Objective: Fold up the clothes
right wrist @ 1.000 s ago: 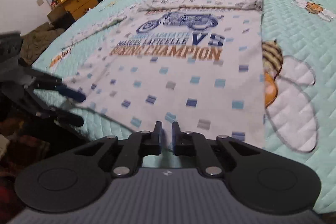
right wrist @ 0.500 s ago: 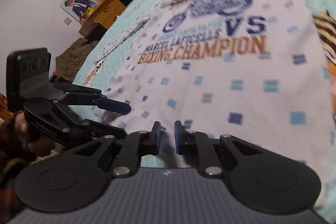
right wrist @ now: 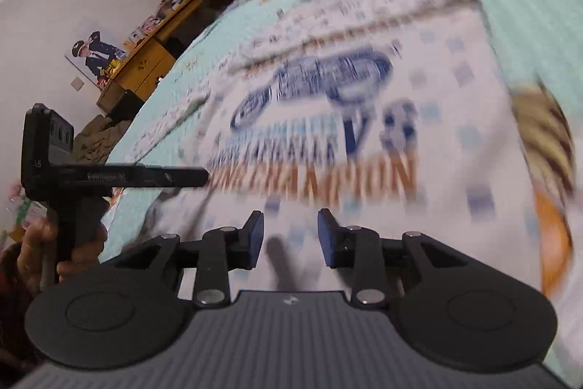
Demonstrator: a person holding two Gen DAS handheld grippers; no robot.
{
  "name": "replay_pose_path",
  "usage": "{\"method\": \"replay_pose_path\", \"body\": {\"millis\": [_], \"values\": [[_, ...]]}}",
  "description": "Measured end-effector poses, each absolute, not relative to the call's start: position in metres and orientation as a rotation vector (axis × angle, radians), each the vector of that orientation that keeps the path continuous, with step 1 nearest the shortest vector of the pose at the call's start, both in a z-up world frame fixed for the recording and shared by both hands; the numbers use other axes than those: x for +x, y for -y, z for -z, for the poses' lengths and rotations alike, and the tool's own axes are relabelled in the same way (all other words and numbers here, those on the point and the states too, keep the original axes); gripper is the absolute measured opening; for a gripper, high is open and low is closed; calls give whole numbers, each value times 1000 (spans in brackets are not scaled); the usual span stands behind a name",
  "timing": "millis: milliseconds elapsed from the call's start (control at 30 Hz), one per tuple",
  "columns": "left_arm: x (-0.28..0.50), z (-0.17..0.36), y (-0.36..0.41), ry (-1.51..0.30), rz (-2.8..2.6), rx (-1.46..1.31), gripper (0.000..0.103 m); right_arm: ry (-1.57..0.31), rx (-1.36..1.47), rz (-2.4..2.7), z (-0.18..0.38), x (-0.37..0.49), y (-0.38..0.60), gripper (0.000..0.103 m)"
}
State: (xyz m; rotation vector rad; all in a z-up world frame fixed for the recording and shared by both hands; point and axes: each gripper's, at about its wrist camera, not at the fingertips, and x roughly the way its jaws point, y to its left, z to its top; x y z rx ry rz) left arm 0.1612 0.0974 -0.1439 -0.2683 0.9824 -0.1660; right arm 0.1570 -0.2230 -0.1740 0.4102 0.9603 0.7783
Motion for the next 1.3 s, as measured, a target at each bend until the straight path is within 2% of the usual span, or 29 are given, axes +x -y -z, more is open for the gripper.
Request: {"method": "replay_pose_path", "body": {"millis": [200, 267, 300, 367, 400, 533, 700, 833, 900, 1000, 1133, 1300], "values": [[154, 126, -93, -924, 216, -263, 74, -948, 384, -700, 148, 153, 227, 36], [151, 120, -91, -905, 232, -261, 87, -901, 403, -685, 145, 159, 224, 39], [148, 122, -92, -910, 223, -254, 89, -884, 411, -670, 147, 161, 225, 43], [140, 128, -94, -925, 199, -239, 83, -906, 387, -621, 156, 165, 228, 49], [137, 130, -95, -933, 187, -231, 83, -933, 379, -603, 163, 164, 232, 46], [122, 142, -99, -962, 140, -201, 83, -936, 415, -619, 168, 145, 250, 46], [97, 120, -155, -861, -26, -369, 84, -946, 434, -565, 161, 140, 246, 47], [83, 87, -212, -746, -292, -438, 95, -896, 412, -585, 137, 137, 228, 48], [79, 76, -235, -720, -407, -430, 102, -829, 318, -628, 116, 142, 205, 53], [79, 72, -258, -735, -499, -430, 102, -729, 191, -689, 89, 152, 168, 65], [82, 81, -233, -781, -361, -454, 101, -739, 213, -753, 97, 174, 133, 68], [99, 98, -151, -858, -38, -380, 101, -926, 337, -753, 145, 181, 127, 67]]}}
